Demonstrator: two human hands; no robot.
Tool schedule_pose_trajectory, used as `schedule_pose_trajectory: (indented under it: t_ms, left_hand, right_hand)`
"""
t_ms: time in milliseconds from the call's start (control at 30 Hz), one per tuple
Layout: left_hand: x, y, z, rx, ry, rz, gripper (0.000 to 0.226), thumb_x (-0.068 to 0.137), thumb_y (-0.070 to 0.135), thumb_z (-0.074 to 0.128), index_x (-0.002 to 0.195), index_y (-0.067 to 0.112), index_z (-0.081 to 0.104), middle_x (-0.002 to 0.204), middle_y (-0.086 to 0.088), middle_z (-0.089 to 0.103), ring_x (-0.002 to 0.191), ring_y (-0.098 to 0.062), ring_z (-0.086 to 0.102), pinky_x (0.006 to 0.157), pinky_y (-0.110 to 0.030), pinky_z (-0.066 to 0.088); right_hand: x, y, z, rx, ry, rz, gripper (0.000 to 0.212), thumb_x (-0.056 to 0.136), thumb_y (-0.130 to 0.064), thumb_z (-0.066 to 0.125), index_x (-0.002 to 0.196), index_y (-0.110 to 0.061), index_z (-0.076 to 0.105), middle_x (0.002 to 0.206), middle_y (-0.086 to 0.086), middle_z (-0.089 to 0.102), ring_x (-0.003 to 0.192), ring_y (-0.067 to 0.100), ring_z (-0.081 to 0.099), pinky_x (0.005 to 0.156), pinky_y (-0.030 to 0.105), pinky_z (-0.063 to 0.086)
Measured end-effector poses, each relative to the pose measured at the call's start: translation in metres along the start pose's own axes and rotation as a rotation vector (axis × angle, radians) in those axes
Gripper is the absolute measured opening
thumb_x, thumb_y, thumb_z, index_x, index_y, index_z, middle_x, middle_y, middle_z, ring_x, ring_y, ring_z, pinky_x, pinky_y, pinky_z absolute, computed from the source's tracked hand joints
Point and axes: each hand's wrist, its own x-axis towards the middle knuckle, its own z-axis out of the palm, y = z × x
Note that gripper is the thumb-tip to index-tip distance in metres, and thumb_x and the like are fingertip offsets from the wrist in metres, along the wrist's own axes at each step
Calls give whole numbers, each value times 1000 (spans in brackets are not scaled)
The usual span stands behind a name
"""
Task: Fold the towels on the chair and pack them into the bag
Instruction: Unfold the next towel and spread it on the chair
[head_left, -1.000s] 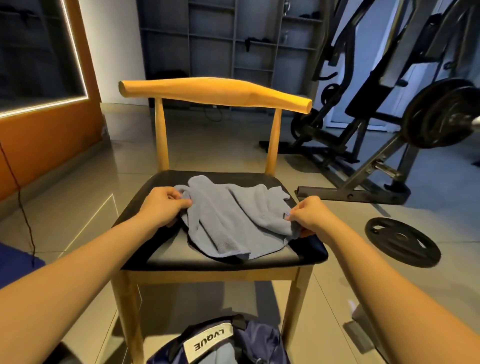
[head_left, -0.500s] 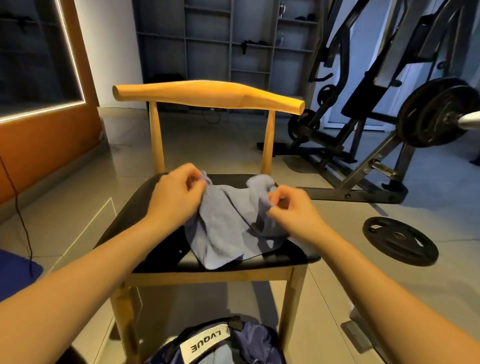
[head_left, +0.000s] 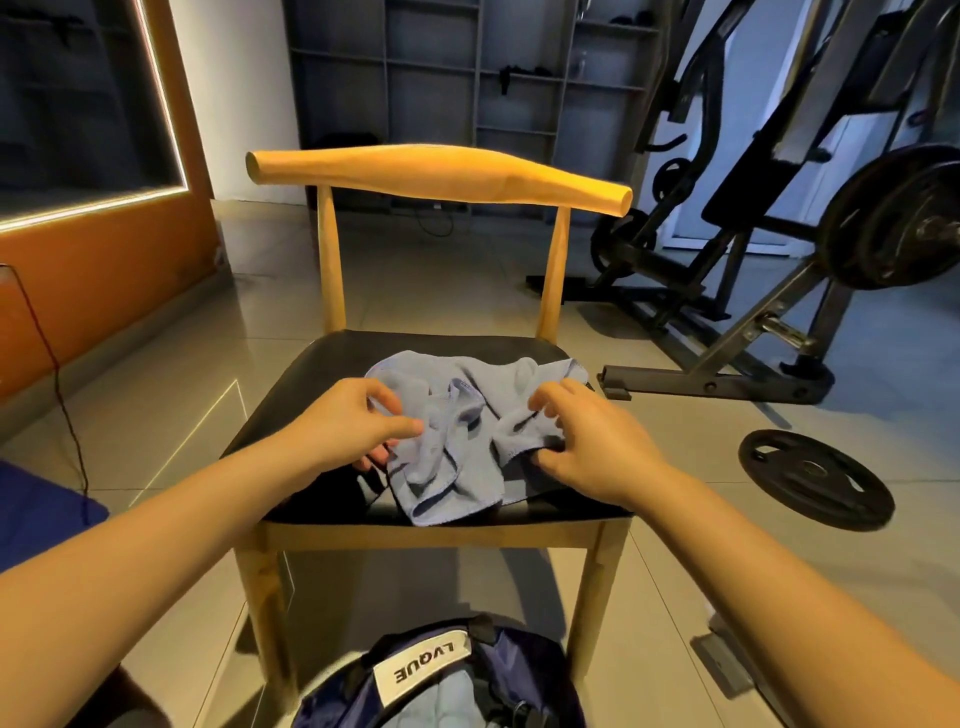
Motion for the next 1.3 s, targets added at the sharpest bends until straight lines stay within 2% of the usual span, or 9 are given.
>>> schedule_pose_trajectory:
  t_ms: [167,300,367,500,700,800,933,1100,1300]
  left_hand:
    - [-8,-6,-3,59,-83,-21,12,89,18,77,81,9,78,79,-11,76,63,-14,60,57,-24,49]
    - [-15,2,0,177,-92,146,33,74,49,87,86,21,75,77,-4,72,66,-10,63,63,-28,51]
    - [-18,2,9,383,-82,223,35,71,54,87,90,29,70,78,3,69,71,-10,64,69,-32,56]
    - [-18,9,15,563,36,321,5,84,26,72,87,29,71,85,8,68,78,-15,65,76,-40,59]
    - [-12,27,-16,228,492,606,9,93,11,63,92,19,67,85,5,65,77,-14,60,71,-30,51]
    - [-16,52,-28,104,448,718,10,96,4,64,97,11,71,91,5,69,83,-8,63,76,-22,53]
    - [-23,97,-36,-84,339,735,15,100,10,62,102,20,72,91,7,71,88,-9,67,74,-19,59]
    - [-16,120,-27,-204,18,606,13,99,13,64,104,17,75,92,7,74,90,-9,70,79,-22,58]
    - [-2,105,3,-169,17,577,3,90,15,76,92,13,77,86,1,77,85,-14,73,76,-22,58]
  right_hand:
    - [2,-12,11,-336,60,-300,26,85,-29,72,109,-23,63,103,3,55,91,26,53,69,32,30]
    - [2,-14,12,-254,137,-305,14,93,-30,65,85,-19,68,84,1,57,74,24,53,64,32,32]
    - [0,-16,9,-115,136,-202,28,98,-35,59,73,-22,61,74,-2,56,66,19,51,60,30,32]
    - [-1,-16,1,243,173,117,44,101,-36,55,60,-21,53,54,-3,50,53,12,47,52,27,31]
    - [4,-2,-26,830,317,536,26,103,-18,54,78,-14,61,65,-1,54,59,8,50,51,18,41]
    - [5,-2,-37,943,340,539,23,100,-14,58,79,-8,64,62,-2,55,58,8,53,48,19,46]
    - [11,2,-50,933,412,530,30,100,-28,60,85,-4,70,81,14,64,80,20,60,79,48,59]
    - [12,3,-59,1055,431,471,29,106,-25,50,93,-15,74,78,-3,72,77,11,67,61,22,54]
    - [10,2,-59,979,464,351,18,103,-23,58,99,-14,74,81,-2,74,72,5,68,62,22,54]
